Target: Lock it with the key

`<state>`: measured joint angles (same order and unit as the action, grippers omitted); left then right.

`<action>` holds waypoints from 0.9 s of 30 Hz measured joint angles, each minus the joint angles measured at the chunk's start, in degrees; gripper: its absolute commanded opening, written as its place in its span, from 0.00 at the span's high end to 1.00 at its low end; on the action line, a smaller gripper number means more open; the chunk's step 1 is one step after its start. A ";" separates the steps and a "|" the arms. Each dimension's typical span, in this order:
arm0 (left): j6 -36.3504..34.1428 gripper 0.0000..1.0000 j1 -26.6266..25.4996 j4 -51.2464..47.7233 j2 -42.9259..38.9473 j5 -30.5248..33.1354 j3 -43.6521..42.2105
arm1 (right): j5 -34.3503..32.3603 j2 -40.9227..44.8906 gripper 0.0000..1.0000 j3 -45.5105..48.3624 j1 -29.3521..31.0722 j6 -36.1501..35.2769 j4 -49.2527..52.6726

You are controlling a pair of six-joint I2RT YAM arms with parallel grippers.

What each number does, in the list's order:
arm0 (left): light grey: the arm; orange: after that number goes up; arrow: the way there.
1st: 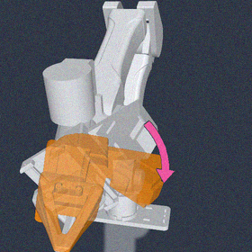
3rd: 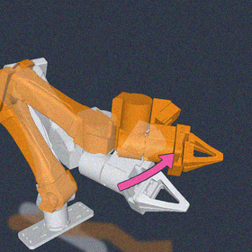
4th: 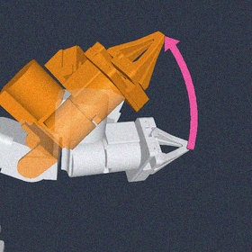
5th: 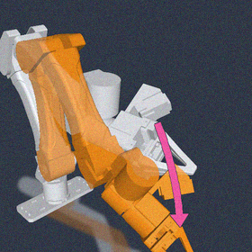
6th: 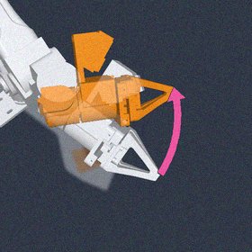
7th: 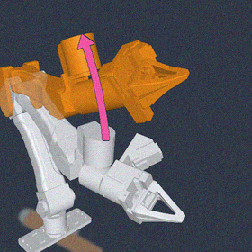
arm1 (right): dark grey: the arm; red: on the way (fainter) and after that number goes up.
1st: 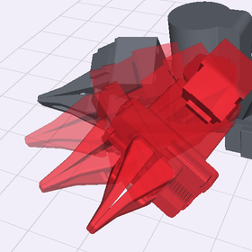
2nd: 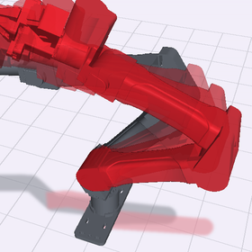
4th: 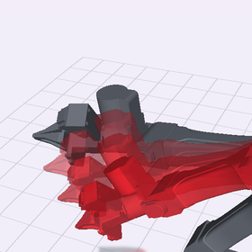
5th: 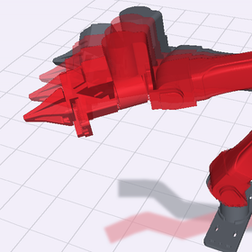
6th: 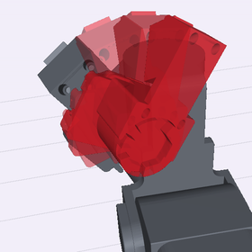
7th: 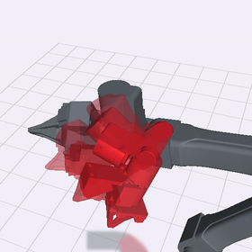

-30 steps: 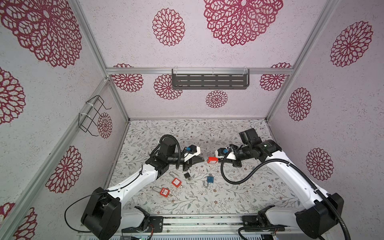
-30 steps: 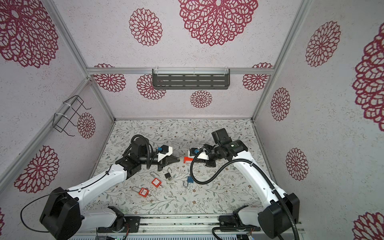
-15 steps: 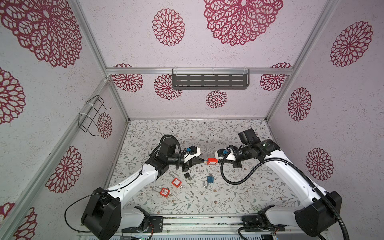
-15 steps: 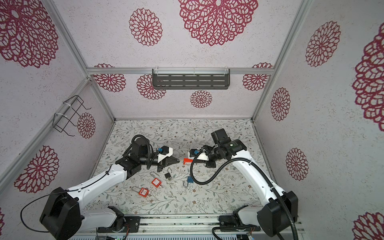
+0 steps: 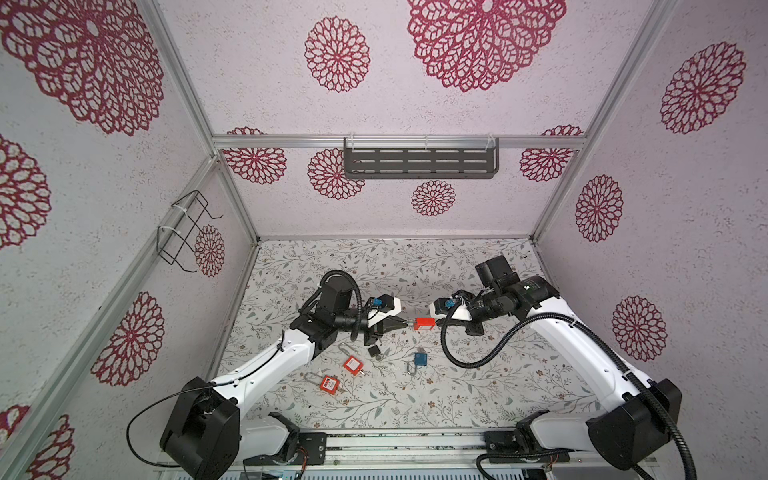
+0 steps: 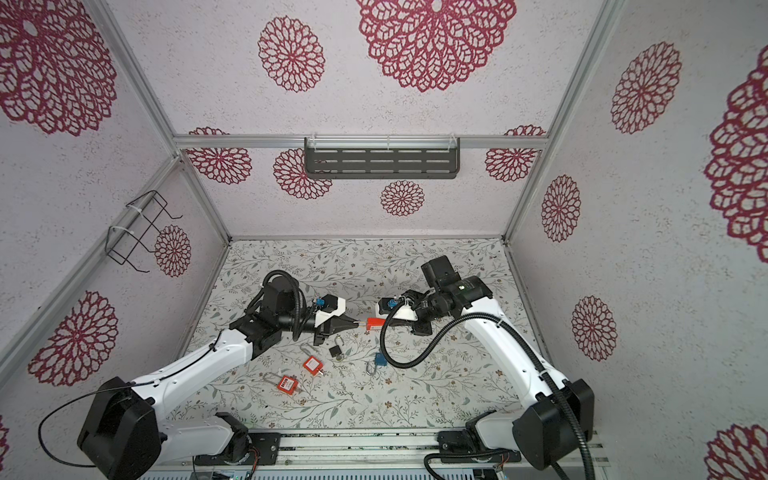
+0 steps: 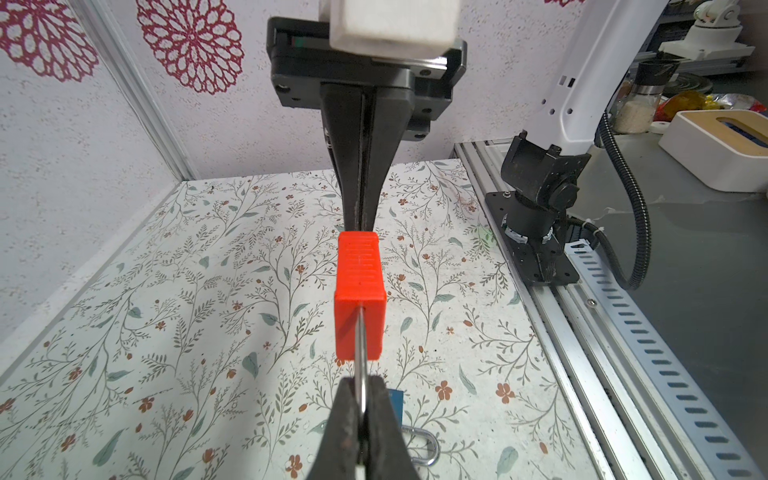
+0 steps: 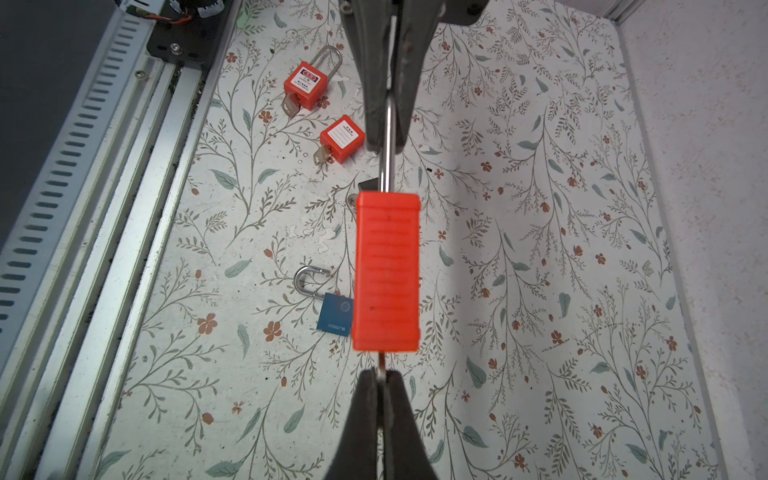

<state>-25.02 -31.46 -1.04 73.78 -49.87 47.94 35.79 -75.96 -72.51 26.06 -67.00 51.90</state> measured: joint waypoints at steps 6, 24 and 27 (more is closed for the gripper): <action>-0.24 1.00 0.15 -0.72 -1.14 0.81 0.00 | 0.35 0.09 0.99 0.00 -0.04 -0.52 -0.22; -0.33 1.00 0.44 -1.16 -3.17 1.07 -1.29 | 1.46 0.90 1.00 1.18 -0.04 -1.01 -1.79; -0.20 1.00 0.50 -0.98 -3.63 1.16 -1.55 | 1.49 1.16 1.00 1.42 -0.02 -1.18 -2.58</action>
<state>-25.21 -30.96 -2.02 70.15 -48.71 46.39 37.28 -74.81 -71.09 26.04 -68.18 49.32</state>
